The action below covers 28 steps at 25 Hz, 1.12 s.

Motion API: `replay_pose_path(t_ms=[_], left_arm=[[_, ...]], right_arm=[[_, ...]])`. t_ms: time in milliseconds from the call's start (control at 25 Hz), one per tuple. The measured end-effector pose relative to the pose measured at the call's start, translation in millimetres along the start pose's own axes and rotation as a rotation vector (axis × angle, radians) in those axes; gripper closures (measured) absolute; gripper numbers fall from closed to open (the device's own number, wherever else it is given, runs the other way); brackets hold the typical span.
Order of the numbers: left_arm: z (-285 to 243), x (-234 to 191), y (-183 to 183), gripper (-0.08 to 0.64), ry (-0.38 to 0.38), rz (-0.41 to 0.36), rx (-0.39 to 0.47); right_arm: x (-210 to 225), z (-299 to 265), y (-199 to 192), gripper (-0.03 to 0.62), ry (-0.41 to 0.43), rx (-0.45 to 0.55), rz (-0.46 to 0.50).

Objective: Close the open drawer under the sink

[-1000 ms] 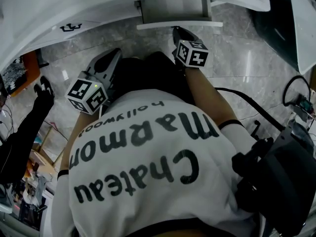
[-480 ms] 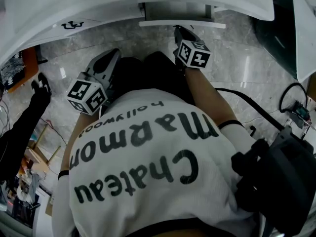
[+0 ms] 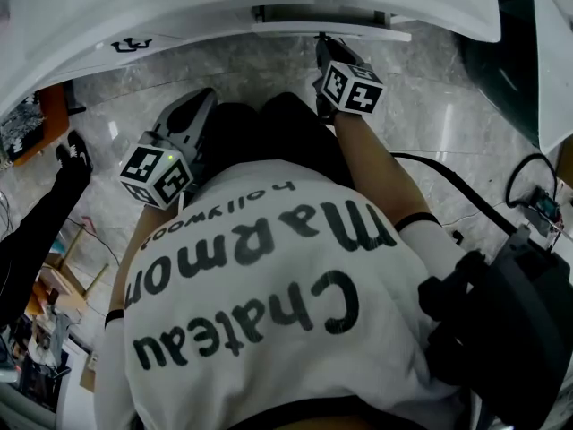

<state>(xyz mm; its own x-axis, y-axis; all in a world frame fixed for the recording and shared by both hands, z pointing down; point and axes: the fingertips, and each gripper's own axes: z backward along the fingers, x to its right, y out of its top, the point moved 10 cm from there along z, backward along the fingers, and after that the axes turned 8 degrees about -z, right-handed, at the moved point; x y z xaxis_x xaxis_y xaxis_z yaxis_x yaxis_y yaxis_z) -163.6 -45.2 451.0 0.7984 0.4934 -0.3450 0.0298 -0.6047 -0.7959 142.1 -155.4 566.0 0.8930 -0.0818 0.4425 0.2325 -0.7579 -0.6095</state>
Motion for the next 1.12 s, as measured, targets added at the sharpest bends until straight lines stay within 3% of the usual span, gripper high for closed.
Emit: replay_pose_path(t_ms=[640,1120], left_arm=[[18,4,10,0.552,0.005,0.066,-0.075],[8,-20,16,0.552,0.061,0.075,0.018]], right_arm=[[-3,-17,16,0.543,-0.037,-0.041,-0.005],[-2,-24,22,0.543,-0.015,0.04,-0.02]])
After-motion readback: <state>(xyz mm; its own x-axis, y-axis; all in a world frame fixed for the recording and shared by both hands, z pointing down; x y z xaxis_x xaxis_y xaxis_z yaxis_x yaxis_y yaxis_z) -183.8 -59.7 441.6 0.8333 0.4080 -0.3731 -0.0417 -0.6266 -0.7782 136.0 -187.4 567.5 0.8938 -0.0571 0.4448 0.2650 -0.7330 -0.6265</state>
